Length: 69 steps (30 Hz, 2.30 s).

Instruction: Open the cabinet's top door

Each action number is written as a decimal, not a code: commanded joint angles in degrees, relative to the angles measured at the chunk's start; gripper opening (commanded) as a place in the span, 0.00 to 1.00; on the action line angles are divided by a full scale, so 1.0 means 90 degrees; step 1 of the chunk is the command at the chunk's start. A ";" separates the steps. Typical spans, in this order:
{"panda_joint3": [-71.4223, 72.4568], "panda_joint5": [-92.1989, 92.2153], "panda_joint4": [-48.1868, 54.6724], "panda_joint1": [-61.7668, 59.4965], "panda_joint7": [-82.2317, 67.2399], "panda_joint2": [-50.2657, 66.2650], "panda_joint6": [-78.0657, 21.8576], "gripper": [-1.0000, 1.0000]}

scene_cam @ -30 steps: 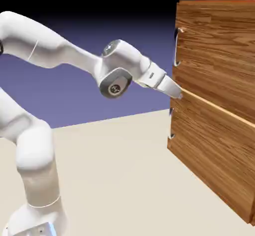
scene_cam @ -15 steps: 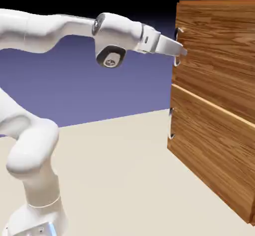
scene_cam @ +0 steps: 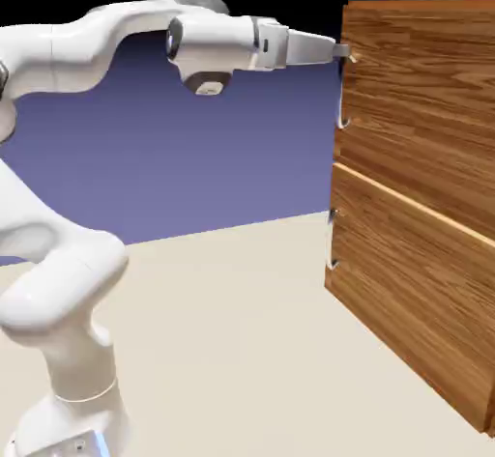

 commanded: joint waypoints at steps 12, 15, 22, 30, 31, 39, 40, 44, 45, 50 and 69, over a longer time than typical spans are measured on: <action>0.1652 0.3323 0.1196 -0.1524 -0.2178 -0.0435 0.0171 0.50; 0.2065 0.4154 0.1494 -0.1905 -0.2722 -0.0544 0.0213 0.50; 0.3029 0.6092 0.2192 -0.2793 -0.3993 -0.0798 0.0313 0.50; 0.3931 0.6690 0.3193 -0.4015 -0.4369 -0.0767 0.0375 0.50; 0.4093 0.6669 0.3410 -0.4277 -0.4351 -0.0733 0.0383 0.50; 0.3384 0.6614 0.2313 -0.3187 -0.4524 -0.0627 -0.0287 0.00; 0.3232 0.6587 0.2095 -0.2956 -0.4557 -0.0608 -0.0413 0.00; 0.2607 0.6431 0.1262 -0.2033 -0.4662 -0.0546 -0.0889 0.00; 0.2445 0.6377 0.1063 -0.1803 -0.4680 -0.0537 -0.1001 0.00; 0.1599 0.6019 0.0101 -0.0649 -0.4705 -0.0550 -0.1534 0.00; -0.2418 0.2659 -0.3460 0.3417 -0.3589 -0.2195 -0.3615 0.00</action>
